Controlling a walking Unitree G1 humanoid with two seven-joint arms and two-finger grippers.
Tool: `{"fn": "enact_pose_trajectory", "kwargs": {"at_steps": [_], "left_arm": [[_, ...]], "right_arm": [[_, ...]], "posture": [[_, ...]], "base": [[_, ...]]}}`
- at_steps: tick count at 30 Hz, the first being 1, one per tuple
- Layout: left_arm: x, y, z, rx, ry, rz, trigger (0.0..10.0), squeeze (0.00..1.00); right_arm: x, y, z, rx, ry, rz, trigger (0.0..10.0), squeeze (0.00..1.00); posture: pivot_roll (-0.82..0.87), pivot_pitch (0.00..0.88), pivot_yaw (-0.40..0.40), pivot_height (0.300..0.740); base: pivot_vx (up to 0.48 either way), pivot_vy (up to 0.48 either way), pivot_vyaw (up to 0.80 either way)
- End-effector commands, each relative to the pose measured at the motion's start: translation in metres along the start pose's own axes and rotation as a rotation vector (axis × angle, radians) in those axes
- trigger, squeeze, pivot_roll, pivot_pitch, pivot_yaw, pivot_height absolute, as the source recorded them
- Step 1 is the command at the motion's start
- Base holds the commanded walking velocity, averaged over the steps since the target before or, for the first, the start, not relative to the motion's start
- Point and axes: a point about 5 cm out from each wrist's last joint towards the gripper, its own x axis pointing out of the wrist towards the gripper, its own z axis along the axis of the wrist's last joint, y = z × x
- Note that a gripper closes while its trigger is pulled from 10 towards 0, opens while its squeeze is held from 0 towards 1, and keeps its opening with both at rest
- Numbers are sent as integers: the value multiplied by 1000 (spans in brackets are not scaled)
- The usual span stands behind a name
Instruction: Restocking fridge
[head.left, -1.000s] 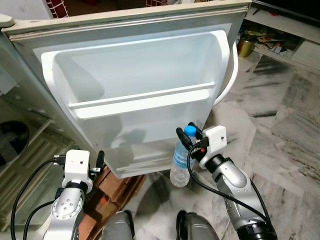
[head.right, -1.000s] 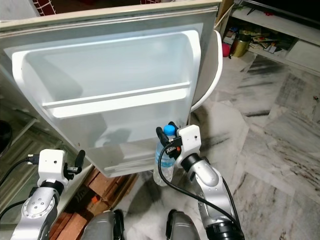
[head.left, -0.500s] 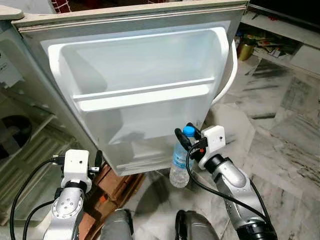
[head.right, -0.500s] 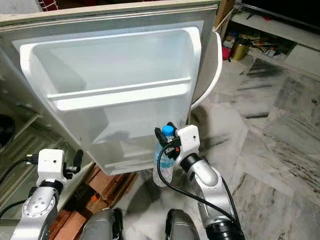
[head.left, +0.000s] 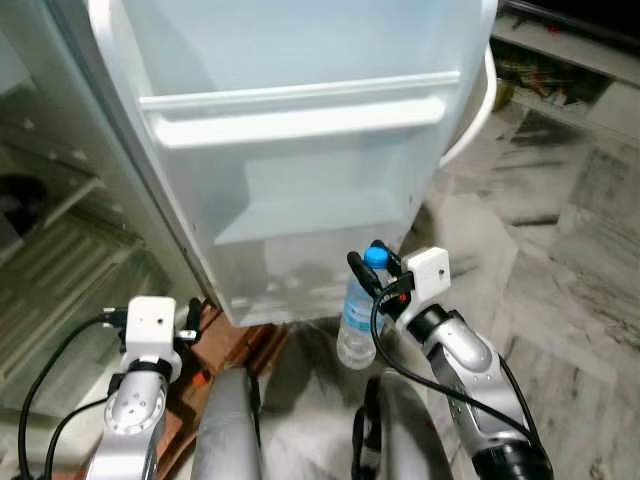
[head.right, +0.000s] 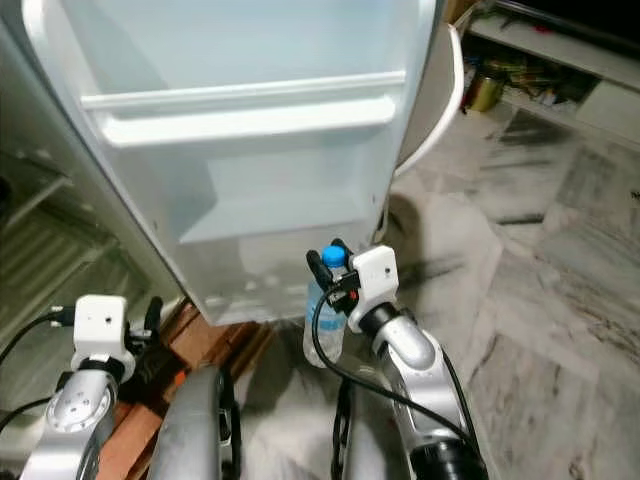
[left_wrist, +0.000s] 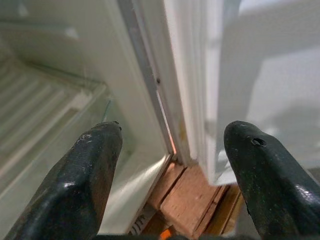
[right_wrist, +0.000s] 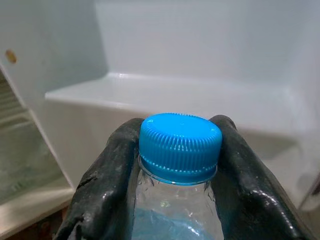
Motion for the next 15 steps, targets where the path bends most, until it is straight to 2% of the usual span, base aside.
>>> {"fn": "enact_pose_trajectory", "kwargs": {"at_steps": [1,15], "left_arm": [[0,4,0,11,-6,23,10000,0],[3,7,3,13,-25,41,10000,0]], "right_arm": [[1,0,5,-14,-26,1,10000,0],[8,3,15,-91,-76,37,10000,0]], "posture": [[94,157,-6,605],[94,158,-3,605]], "base": [[0,0,0],[0,0,0]]}}
